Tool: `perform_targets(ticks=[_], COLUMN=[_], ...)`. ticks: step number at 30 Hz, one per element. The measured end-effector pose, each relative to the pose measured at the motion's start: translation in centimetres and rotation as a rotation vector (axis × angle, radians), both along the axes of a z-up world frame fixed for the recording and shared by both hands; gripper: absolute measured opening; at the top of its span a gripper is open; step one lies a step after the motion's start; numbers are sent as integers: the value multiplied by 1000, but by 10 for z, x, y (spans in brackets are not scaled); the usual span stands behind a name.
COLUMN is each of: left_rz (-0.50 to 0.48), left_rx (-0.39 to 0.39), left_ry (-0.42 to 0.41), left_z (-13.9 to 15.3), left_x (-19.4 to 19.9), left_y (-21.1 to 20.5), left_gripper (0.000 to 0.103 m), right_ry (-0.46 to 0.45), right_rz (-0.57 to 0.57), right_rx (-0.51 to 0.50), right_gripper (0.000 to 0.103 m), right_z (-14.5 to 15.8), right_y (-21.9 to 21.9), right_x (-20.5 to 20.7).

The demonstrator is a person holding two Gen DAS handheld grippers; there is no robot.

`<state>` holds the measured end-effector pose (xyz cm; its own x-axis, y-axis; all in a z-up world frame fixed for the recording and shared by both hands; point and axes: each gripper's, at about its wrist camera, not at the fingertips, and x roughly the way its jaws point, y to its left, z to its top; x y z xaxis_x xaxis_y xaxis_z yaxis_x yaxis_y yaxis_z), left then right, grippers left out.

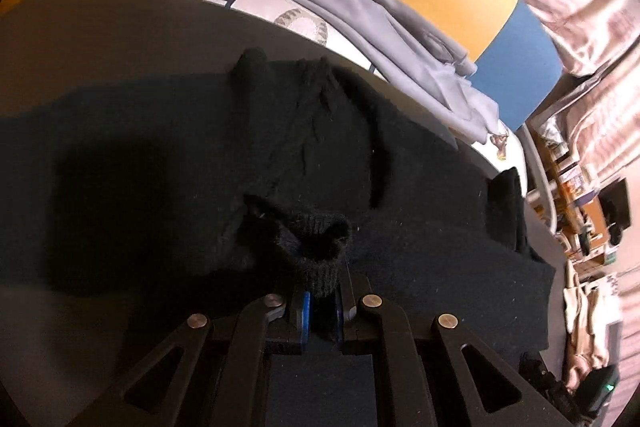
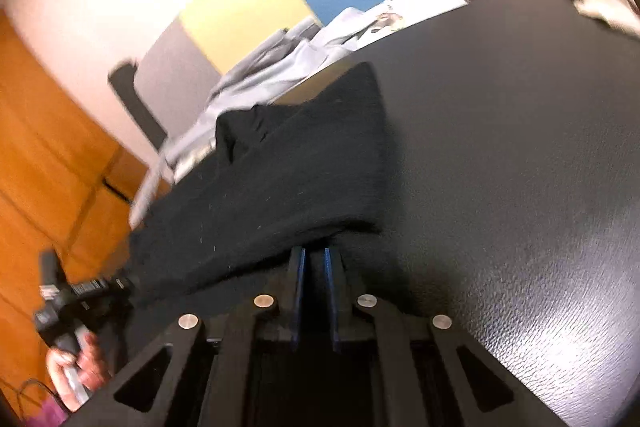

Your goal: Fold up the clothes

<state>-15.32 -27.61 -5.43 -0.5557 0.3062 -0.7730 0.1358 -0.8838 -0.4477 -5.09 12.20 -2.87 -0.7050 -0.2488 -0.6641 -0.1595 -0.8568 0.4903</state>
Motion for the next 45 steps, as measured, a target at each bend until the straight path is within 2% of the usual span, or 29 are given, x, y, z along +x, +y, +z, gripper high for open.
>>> perform_targets(ticks=[3,6,8,10,13,15,19,21,24,29,31,33,35,36,37,39,41,43,45], left_rz=[-11,8,23,18,-27,-40,-31,-24,-24,-13,4,25,13,9,10,16,18,32,51], left_rx=[18,63,83,54,-71,-101,-25,13,2,0,16,-3,-48,-62,-65,-56,-49,-1,62], left_ry=[17,23,31,61,133,147,147,148,148,114,130,145,113,114,139,150,148,137,123], left_z=[1,-2,-5,-6,-4,-3,-8,-10,-9,3,12,17,4,-1,-4,-5,-6,-8,-9], left_x=[2,3,6,12,21,23,22,21,22,17,16,17,17,20,25,29,28,27,25], left_y=[1,-4,-8,-6,9,13,4,-1,0,-3,-9,-15,-13,-11,-11,-11,-11,-15,-21], left_gripper=[9,9,9,10,11,11,11,11,11,8,8,7,8,8,8,8,9,9,9], right_ry=[-40,-44,-19,1,-24,-39,-30,-24,-49,-65,-64,-60,-52,-58,-57,-23,-13,0,-25], right_rz=[31,-9,-76,-168,-166,-149,-46,-38,-45,-158,-214,-272,-262,-257,-256,-240,-169,-62,31], right_rx=[104,139,140,160,105,71,120,96,85,93,88,70,15,18,33,16,-26,-44,-17], right_gripper=[9,9,9,9,10,10,9,10,9,6,6,6,6,9,13,13,13,13,11], right_z=[5,8,13,17,7,2,5,5,-2,-5,-7,-8,-11,-9,-4,4,7,10,8], right_y=[-4,6,19,33,43,43,22,21,22,42,53,66,74,75,74,73,66,50,28], right_x=[-15,-29,-30,-25,-21,-15,-12,-21,-39,-41,-36,-30,-28,-26,-22,-10,-5,-6,-17])
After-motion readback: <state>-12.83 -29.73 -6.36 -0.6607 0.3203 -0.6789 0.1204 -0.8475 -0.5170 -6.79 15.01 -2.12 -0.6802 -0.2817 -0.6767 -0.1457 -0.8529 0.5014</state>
